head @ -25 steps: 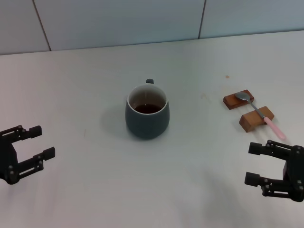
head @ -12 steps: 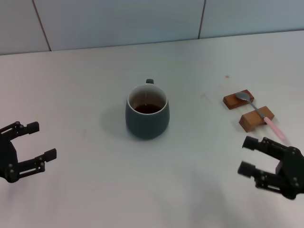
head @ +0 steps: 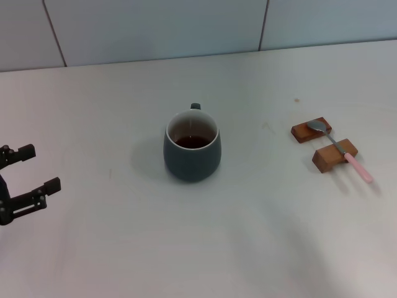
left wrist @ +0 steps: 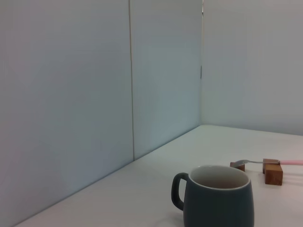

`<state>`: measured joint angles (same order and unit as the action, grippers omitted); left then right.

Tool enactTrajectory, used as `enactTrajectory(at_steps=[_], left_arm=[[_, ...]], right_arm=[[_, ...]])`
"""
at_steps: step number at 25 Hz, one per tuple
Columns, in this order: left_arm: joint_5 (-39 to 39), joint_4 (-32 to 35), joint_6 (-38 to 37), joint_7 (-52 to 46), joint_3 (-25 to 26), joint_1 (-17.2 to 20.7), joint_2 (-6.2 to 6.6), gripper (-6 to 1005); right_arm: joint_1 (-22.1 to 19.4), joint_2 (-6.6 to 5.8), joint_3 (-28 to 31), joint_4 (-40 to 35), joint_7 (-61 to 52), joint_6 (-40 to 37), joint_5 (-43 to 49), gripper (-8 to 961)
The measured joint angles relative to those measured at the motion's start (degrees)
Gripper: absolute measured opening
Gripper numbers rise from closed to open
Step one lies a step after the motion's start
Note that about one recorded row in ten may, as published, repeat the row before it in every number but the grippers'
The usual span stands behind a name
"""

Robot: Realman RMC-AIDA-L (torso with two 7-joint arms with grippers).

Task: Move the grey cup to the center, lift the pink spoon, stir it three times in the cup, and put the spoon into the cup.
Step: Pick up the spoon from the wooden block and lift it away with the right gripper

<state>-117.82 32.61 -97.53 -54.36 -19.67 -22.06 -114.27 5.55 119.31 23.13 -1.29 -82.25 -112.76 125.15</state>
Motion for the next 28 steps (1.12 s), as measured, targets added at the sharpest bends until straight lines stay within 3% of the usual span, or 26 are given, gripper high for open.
enactTrajectory(at_steps=[5,13,28], left_arm=[[0.8,-0.1,-0.8,0.0,0.0,0.0,0.02,819],[3.2,-0.4,-1.4,0.0,0.0,0.8,0.02,819],[5.9,-0.5,-2.2,0.0,0.0,1.6,-0.01,819]], right_arm=[[-1.4,0.12,3.7,0.8,-13.4,6.9,0.0,802],[-1.1,-0.23,2.8,-0.3,-21.3,20.8,0.9,801],[3.8,-0.76,-4.4,-5.8,-28.1,26.6,2.8,799]])
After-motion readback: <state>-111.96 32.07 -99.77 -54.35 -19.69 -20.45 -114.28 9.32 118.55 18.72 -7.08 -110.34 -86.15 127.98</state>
